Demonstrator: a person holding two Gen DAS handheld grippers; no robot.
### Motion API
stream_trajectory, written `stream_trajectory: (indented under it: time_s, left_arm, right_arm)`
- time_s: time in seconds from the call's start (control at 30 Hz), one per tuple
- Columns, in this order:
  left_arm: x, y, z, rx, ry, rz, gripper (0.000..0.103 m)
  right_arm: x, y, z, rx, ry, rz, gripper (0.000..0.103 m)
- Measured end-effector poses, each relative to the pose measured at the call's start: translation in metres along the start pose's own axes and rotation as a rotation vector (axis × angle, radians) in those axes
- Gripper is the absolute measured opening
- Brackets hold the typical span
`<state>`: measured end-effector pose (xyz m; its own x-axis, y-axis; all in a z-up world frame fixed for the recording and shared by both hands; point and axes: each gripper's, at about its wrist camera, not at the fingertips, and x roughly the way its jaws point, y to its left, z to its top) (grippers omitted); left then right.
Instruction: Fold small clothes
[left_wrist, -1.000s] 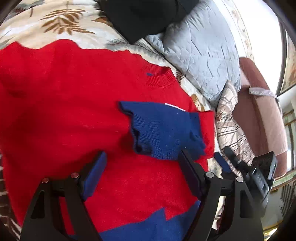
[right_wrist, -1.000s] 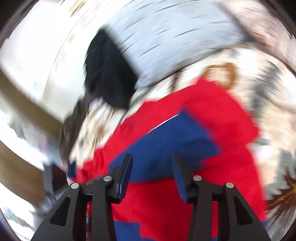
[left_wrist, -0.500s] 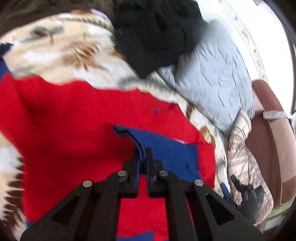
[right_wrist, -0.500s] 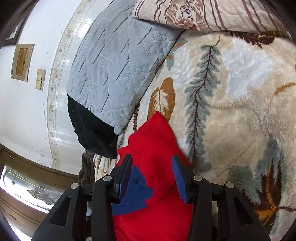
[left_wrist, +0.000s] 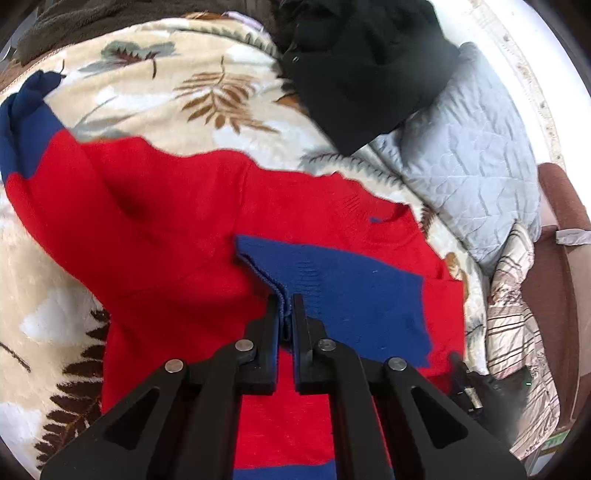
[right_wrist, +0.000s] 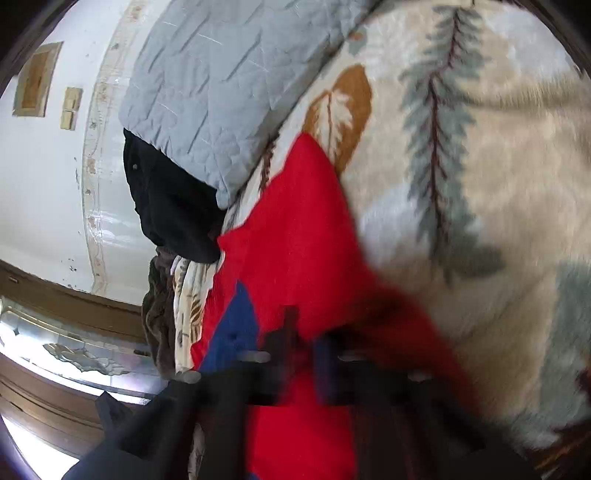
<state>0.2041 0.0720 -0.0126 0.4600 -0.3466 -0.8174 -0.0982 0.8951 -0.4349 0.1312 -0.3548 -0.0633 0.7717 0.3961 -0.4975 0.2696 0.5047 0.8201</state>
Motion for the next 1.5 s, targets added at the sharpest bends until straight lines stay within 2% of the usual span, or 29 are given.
stream_trajectory:
  time_s: [0.03, 0.1, 0.13, 0.2, 0.23, 0.3, 0.33, 0.4, 0.43, 0.47, 0.5, 0.53, 0.6, 0.67, 0.7, 0.73, 0.77, 0.83, 0.93, 1.0, 1.07, 1.1, 1.13, 1.17, 1.23, 1.27, 1.37, 1.43, 1.5]
  left_arm:
    - [0.003, 0.001, -0.001, 0.006, 0.011, -0.001, 0.004]
    - [0.011, 0.003, -0.004, 0.022, 0.031, 0.030, 0.009]
    - [0.017, 0.003, -0.007, 0.041, 0.043, 0.062, 0.009]
    - [0.020, 0.003, -0.014, 0.077, 0.035, 0.090, 0.009]
    - [0.017, 0.002, -0.016, 0.091, 0.028, 0.093, 0.009]
    - [0.005, 0.004, -0.020, 0.098, 0.034, 0.082, 0.009]
    - [-0.002, 0.007, -0.021, 0.086, 0.026, 0.065, 0.009]
    - [-0.021, 0.013, -0.025, 0.058, -0.012, -0.006, 0.010]
    - [-0.028, 0.014, -0.025, 0.052, -0.032, -0.032, 0.012]
    - [-0.033, 0.013, -0.024, 0.053, -0.049, -0.045, 0.013]
    - [-0.033, 0.011, -0.023, 0.054, -0.054, -0.047, 0.019]
    - [-0.031, 0.007, -0.021, 0.059, -0.051, -0.046, 0.025]
    - [-0.019, -0.001, -0.019, 0.070, -0.028, -0.026, 0.026]
    - [0.002, -0.007, -0.021, 0.092, 0.017, 0.000, 0.026]
    - [0.012, -0.009, -0.023, 0.100, 0.035, 0.023, 0.027]
    - [0.020, -0.010, -0.026, 0.110, 0.036, 0.055, 0.027]
    - [0.020, -0.013, -0.029, 0.133, -0.006, 0.082, 0.029]
    - [0.019, -0.018, -0.031, 0.165, -0.008, 0.097, 0.035]
    - [0.013, -0.017, -0.029, 0.160, 0.015, 0.059, 0.042]
    - [0.010, -0.010, -0.025, 0.135, 0.038, 0.027, 0.042]
    - [0.003, 0.003, -0.020, 0.086, 0.057, -0.011, 0.042]
    - [0.001, 0.008, -0.018, 0.070, 0.060, -0.022, 0.042]
    - [-0.005, 0.016, -0.014, 0.053, 0.063, -0.031, 0.042]
    - [-0.013, 0.026, -0.008, 0.040, 0.059, -0.032, 0.042]
    - [-0.029, 0.045, 0.006, 0.021, 0.038, -0.021, 0.042]
    - [-0.039, 0.058, 0.015, 0.010, 0.020, -0.011, 0.042]
    - [-0.074, 0.110, 0.055, -0.049, -0.065, 0.101, 0.048]
    - [-0.090, 0.143, 0.079, -0.101, -0.094, 0.144, 0.054]
    - [-0.102, 0.178, 0.103, -0.164, -0.100, 0.174, 0.055]
  right_arm:
    - [-0.012, 0.005, 0.002, -0.015, -0.050, 0.012, 0.006]
    - [-0.018, 0.009, 0.005, -0.042, -0.065, -0.048, 0.006]
    - [-0.016, 0.004, 0.005, -0.030, -0.042, -0.099, 0.006]
    - [0.000, -0.015, 0.002, 0.060, 0.059, -0.142, 0.009]
    - [0.001, -0.025, -0.001, 0.130, 0.079, -0.116, 0.008]
    - [-0.009, -0.022, -0.004, 0.152, 0.076, -0.117, 0.012]
    - [-0.016, -0.013, -0.005, 0.122, 0.076, -0.129, 0.014]
    - [-0.032, 0.004, -0.009, 0.056, 0.007, -0.083, 0.017]
    - [-0.038, 0.017, -0.012, -0.004, -0.033, -0.046, 0.026]
    - [-0.038, 0.024, -0.012, -0.041, -0.043, -0.026, 0.039]
    - [-0.033, 0.033, -0.015, -0.092, -0.041, -0.004, 0.043]
    - [-0.024, 0.042, -0.018, -0.149, -0.027, 0.011, 0.044]
    - [-0.010, 0.049, -0.022, -0.210, -0.007, -0.006, 0.044]
    - [0.011, 0.050, -0.030, -0.256, 0.071, -0.051, 0.044]
    - [0.025, 0.043, -0.035, -0.274, 0.142, -0.114, 0.042]
    - [0.035, 0.037, -0.038, -0.290, 0.175, -0.171, 0.031]
    - [0.030, 0.037, -0.039, -0.307, 0.134, -0.175, 0.025]
    - [0.022, 0.048, -0.039, -0.327, 0.114, -0.175, 0.030]
    - [0.013, 0.077, -0.047, -0.428, 0.054, -0.082, 0.032]
    - [0.023, 0.092, -0.057, -0.482, 0.057, -0.048, 0.037]
    - [0.044, 0.098, -0.068, -0.515, 0.122, -0.040, 0.037]
    - [0.056, 0.095, -0.079, -0.524, 0.163, -0.063, 0.037]
    - [0.072, 0.092, -0.086, -0.528, 0.213, -0.131, 0.036]
    - [0.077, 0.091, -0.091, -0.543, 0.205, -0.181, 0.034]
    - [0.073, 0.108, -0.096, -0.588, 0.144, -0.211, 0.037]
    - [0.074, 0.116, -0.098, -0.593, 0.151, -0.197, 0.037]
    - [0.077, 0.140, -0.114, -0.656, 0.182, -0.154, 0.037]
    - [0.092, 0.162, -0.134, -0.723, 0.213, -0.128, 0.037]
    - [0.113, 0.178, -0.159, -0.774, 0.259, -0.104, 0.037]
